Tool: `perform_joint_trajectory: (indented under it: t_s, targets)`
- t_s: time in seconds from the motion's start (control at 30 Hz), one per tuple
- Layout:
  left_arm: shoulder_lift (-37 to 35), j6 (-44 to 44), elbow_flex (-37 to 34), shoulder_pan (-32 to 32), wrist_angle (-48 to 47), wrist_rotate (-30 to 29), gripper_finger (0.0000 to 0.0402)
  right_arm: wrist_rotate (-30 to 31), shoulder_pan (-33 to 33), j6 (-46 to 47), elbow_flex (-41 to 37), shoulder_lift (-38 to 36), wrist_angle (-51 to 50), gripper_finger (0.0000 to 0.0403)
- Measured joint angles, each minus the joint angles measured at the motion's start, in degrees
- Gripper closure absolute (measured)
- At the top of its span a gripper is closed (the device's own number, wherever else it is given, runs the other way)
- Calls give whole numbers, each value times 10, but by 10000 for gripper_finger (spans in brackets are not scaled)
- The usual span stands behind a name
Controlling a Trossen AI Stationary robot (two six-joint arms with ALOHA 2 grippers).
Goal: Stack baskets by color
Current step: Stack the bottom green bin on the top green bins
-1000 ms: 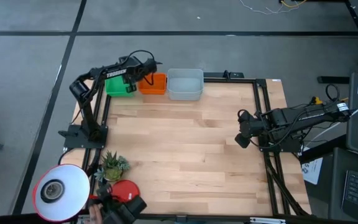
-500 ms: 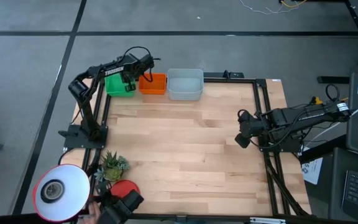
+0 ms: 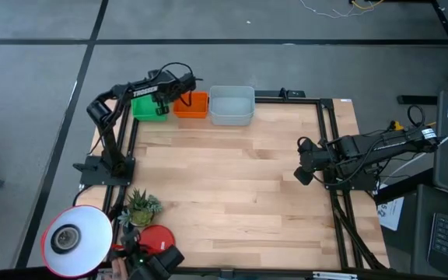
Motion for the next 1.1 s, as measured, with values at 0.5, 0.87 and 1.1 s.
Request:
perform_joint_trajectory:
  t_s: [0.5, 0.87, 1.1]
  targets:
    - [0, 65, 0, 1, 29, 20, 266, 0, 0, -1, 0, 0, 0, 359]
    - [0, 111, 0, 32, 65, 73, 265, 0, 0, -1, 0, 0, 0, 359]
    - [0, 111, 1, 27, 55, 67, 366, 0, 0, -1, 0, 0, 0, 359]
